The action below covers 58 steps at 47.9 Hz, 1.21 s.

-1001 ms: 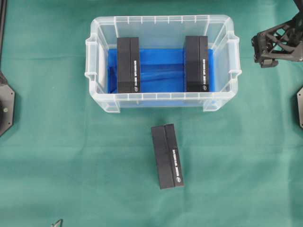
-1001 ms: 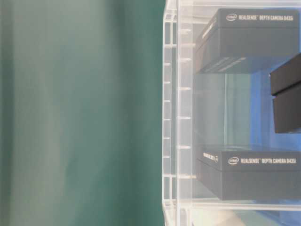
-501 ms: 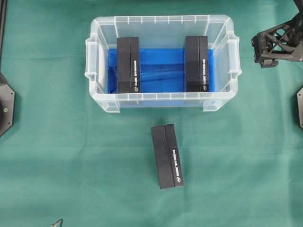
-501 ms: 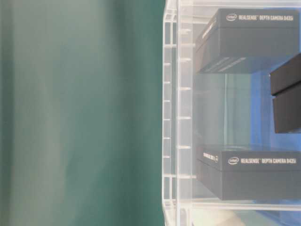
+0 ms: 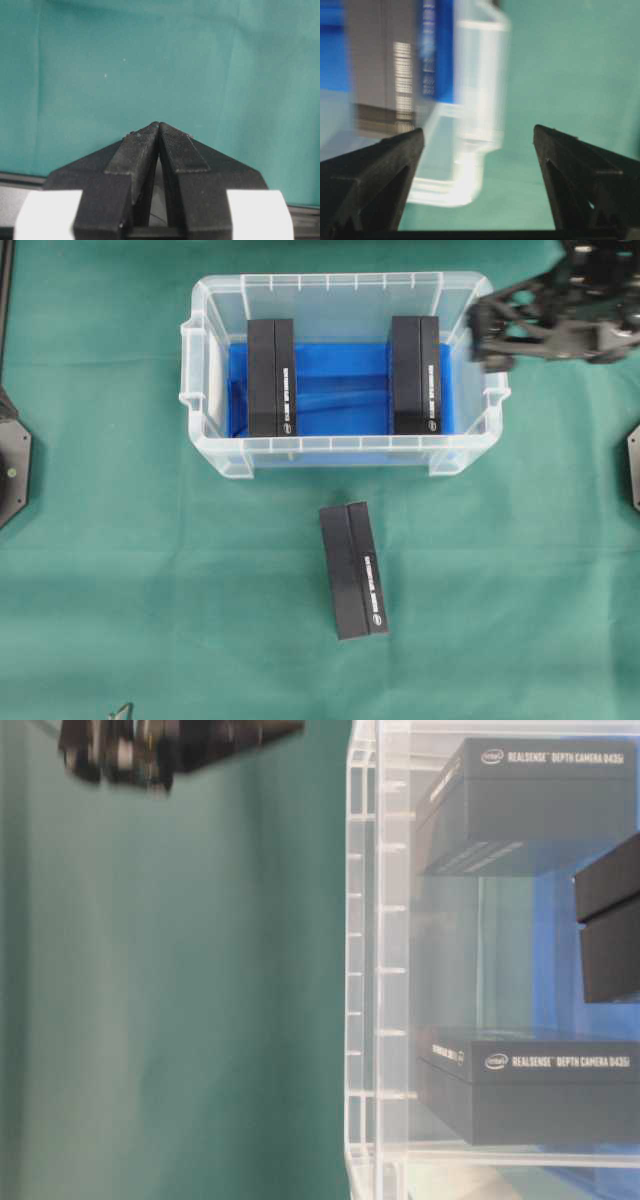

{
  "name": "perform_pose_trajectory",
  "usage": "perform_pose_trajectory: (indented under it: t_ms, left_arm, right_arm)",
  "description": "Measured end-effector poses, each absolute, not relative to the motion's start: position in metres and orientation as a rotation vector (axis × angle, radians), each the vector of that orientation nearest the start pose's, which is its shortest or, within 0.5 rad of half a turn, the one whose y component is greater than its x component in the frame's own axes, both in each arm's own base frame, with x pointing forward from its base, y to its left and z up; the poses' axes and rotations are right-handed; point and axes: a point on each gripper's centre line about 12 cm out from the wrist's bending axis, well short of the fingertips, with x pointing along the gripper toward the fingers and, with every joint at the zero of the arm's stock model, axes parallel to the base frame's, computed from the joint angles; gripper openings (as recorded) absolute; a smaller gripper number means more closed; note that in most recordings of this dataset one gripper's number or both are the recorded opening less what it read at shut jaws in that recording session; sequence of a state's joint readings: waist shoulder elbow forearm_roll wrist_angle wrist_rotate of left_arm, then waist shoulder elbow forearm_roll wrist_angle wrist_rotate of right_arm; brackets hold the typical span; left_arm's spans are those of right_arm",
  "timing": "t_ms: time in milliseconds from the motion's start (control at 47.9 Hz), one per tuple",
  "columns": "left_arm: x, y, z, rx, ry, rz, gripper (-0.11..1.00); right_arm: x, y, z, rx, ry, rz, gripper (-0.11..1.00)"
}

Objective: Take the box out of the case with the right arm.
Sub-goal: 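Move the right gripper over the left black box in the case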

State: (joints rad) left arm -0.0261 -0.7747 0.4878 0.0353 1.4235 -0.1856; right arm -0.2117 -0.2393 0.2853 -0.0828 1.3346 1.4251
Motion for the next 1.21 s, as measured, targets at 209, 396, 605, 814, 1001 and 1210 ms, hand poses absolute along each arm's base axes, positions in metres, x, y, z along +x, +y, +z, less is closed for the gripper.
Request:
perform_pose_trajectory:
  t_ms: [209, 396, 605, 814, 1001, 1210]
  left_arm:
    - [0.169, 0.0, 0.362, -0.126, 1.127, 0.11, 0.02]
    - [0.167, 0.0, 0.363, -0.127, 1.118, 0.109, 0.02]
    - [0.164, 0.0, 0.365, -0.128, 1.107, 0.108, 0.02]
    - [0.164, 0.0, 0.365, -0.128, 1.104, 0.108, 0.02]
    - [0.163, 0.0, 0.366, -0.128, 1.103, 0.108, 0.02]
    - [0.163, 0.0, 0.365, -0.128, 1.104, 0.108, 0.02]
  right_arm:
    - [0.356, -0.072, 0.305, 1.22, 0.98, -1.131, 0.88]
    - [0.403, -0.072, 0.303, 1.218, 0.973, -1.104, 0.88]
    - [0.445, -0.075, 0.301, 1.224, 0.948, -1.074, 0.88]
    - [0.479, -0.076, 0.298, 1.229, 0.921, -1.044, 0.88]
    - [0.499, -0.074, 0.297, 1.227, 0.917, -0.999, 0.88]
    - [0.513, -0.072, 0.291, 1.23, 0.931, -0.971, 0.88]
